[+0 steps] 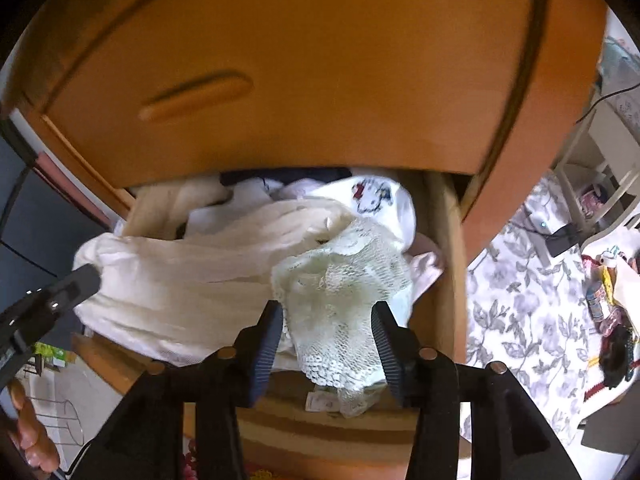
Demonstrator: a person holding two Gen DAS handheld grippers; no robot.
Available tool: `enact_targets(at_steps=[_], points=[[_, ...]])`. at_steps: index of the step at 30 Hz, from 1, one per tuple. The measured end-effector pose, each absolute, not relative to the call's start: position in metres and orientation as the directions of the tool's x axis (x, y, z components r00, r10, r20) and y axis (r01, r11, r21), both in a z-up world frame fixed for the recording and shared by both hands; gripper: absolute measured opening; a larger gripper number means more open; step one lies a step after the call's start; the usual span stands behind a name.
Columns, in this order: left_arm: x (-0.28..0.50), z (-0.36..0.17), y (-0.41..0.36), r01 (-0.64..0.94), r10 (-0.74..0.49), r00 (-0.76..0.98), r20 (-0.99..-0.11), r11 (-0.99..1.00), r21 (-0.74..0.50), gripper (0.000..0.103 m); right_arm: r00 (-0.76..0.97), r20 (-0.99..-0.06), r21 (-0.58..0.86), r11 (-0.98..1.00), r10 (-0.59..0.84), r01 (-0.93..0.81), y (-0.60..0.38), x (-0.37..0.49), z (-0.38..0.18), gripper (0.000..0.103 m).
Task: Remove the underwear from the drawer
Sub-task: 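Grasp the white cloth with the left gripper while the right gripper grasps the lacy fabric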
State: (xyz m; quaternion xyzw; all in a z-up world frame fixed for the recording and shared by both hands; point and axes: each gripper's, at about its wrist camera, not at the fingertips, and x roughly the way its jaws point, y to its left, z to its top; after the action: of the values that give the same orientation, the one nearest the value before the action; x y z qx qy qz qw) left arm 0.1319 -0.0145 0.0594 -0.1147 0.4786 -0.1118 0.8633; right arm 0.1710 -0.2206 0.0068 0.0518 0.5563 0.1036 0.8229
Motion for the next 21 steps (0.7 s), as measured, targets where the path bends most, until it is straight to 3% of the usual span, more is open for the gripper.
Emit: enact_targets(at_steps=[3, 16, 18, 21], points=[[0.134, 0.053, -0.014, 0.084, -0.304, 0.507, -0.806, 0.949, -0.305, 0.004, 0.328, -0.921, 0.181, 0.977, 0.208, -0.113, -0.211, 0.182, -0.006, 0.061], [0.146, 0.027, -0.010, 0.072, -0.315, 0.472, -0.823, 0.944, -0.321, 0.004, 0.219, -0.973, 0.054, 0.997, 0.067, -0.061, -0.215, 0.199, -0.050, 0.060], [0.149, 0.024, -0.011, 0.070, -0.320, 0.467, -0.824, 0.943, -0.327, 0.004, 0.223, -0.972, 0.064, 0.997, 0.073, -0.049, -0.226, 0.199, -0.052, 0.039], [0.150, 0.020, -0.013, 0.073, -0.327, 0.459, -0.826, 0.941, -0.332, 0.004, 0.229, -0.969, 0.087, 0.995, 0.094, -0.044, -0.236, 0.196, -0.053, 0.022]])
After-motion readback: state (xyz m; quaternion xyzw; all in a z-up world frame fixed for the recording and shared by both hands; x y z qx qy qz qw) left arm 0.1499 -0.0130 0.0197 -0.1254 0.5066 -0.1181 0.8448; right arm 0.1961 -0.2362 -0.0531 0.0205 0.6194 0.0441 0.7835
